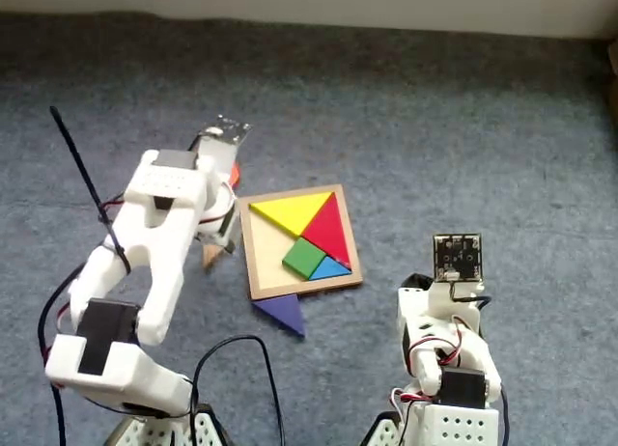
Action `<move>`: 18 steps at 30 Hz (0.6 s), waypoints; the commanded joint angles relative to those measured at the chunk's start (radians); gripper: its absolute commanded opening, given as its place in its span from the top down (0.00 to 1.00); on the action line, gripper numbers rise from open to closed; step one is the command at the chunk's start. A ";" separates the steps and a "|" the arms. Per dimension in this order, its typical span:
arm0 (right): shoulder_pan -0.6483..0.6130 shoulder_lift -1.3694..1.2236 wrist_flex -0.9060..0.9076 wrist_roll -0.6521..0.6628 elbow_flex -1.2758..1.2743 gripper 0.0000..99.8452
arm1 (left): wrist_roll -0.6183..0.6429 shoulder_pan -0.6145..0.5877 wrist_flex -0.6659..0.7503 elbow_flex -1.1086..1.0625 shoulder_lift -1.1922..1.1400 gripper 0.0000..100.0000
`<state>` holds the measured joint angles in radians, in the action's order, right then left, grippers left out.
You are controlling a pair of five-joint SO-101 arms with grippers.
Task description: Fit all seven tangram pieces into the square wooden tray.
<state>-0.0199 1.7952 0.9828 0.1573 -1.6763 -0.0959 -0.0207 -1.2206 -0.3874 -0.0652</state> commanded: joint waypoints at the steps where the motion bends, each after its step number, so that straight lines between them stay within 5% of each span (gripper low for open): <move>1: 0.013 -0.007 0.010 -0.003 -0.148 0.99 | 0.005 -0.053 0.012 -0.019 0.036 0.76; 5: 0.013 -0.007 0.010 -0.003 -0.148 0.99 | 0.117 -0.051 0.095 -0.082 0.036 0.68; 18: 0.013 -0.007 0.010 -0.003 -0.148 0.99 | 0.229 -0.050 0.164 -0.116 -0.008 0.72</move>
<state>-0.0199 1.7952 0.9828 0.1573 -1.6763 0.1174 -0.0637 -1.0564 -0.5224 -0.0698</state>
